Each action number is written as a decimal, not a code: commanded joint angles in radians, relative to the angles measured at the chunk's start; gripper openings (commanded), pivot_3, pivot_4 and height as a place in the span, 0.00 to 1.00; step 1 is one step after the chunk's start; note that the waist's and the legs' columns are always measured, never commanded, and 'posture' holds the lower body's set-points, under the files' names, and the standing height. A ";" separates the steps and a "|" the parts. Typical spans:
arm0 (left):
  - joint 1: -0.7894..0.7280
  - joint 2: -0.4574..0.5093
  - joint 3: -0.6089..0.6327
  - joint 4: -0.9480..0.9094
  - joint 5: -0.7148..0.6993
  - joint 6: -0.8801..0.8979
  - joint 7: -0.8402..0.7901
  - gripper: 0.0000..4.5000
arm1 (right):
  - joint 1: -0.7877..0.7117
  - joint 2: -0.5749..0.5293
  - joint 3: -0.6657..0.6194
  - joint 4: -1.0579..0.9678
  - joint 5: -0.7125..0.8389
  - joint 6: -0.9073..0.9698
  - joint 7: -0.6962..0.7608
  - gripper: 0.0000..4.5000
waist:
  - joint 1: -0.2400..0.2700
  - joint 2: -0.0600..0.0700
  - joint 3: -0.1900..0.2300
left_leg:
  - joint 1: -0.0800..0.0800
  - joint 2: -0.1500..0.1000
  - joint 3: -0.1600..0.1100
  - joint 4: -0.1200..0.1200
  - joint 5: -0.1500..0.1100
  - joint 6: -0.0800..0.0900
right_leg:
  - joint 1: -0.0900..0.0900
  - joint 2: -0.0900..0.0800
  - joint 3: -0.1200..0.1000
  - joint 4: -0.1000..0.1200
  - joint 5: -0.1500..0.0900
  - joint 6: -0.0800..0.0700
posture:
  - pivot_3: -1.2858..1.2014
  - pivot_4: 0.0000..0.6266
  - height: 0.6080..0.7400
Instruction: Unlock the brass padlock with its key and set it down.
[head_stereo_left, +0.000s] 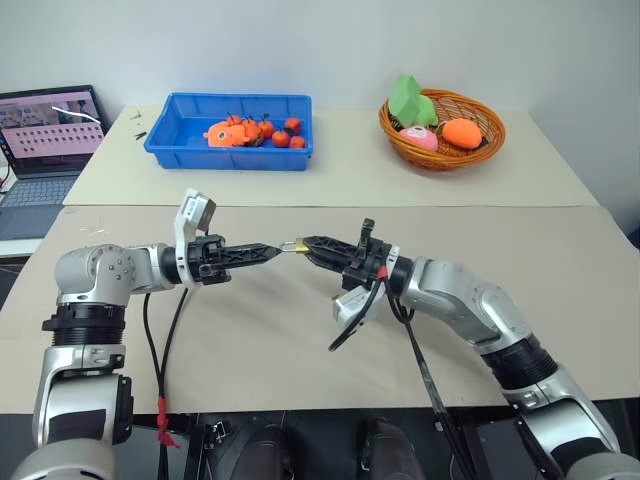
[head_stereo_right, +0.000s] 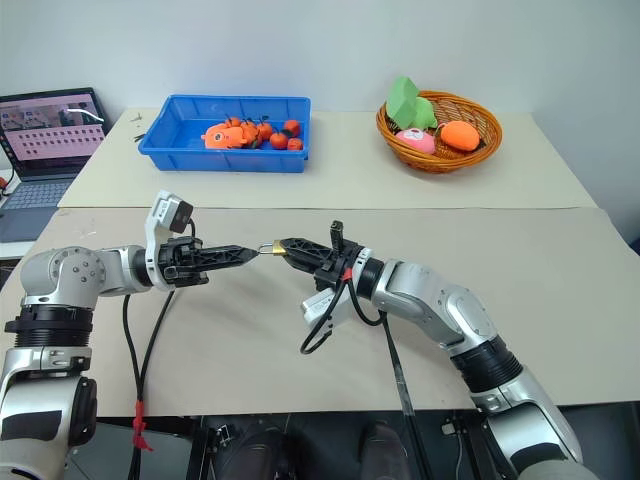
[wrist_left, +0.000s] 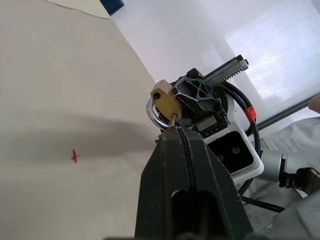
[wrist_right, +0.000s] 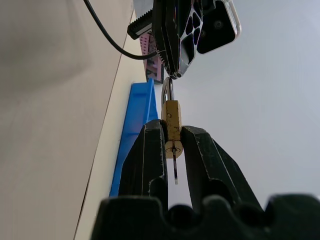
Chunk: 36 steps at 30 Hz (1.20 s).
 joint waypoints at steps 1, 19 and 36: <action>-0.007 0.005 0.011 -0.012 -0.006 -0.010 0.003 0.01 | -0.001 0.008 -0.009 -0.060 0.009 -0.006 -0.006 0.03 | 0.000 0.000 0.000 | 0.000 0.000 0.000 0.000 0.000 0.000 | 0.000 0.000 0.000 0.000 0.000 0.000 | 0.52 0.24 0.64; -0.010 -0.006 0.021 -0.014 -0.010 -0.014 0.044 0.01 | 0.046 0.018 0.022 -0.055 -0.021 -0.011 -0.015 0.03 | 0.000 0.000 0.000 | 0.000 0.000 0.000 0.000 0.000 0.000 | 0.000 0.000 0.000 0.000 0.000 0.000 | 0.52 0.24 0.64; -0.017 -0.019 0.014 -0.012 0.010 -0.033 0.068 0.01 | -0.042 0.031 -0.025 -0.023 0.019 0.034 -0.012 0.03 | 0.000 0.000 0.000 | 0.000 0.000 0.000 0.000 0.000 0.000 | 0.000 0.000 0.000 0.000 0.000 0.000 | 0.52 0.24 0.64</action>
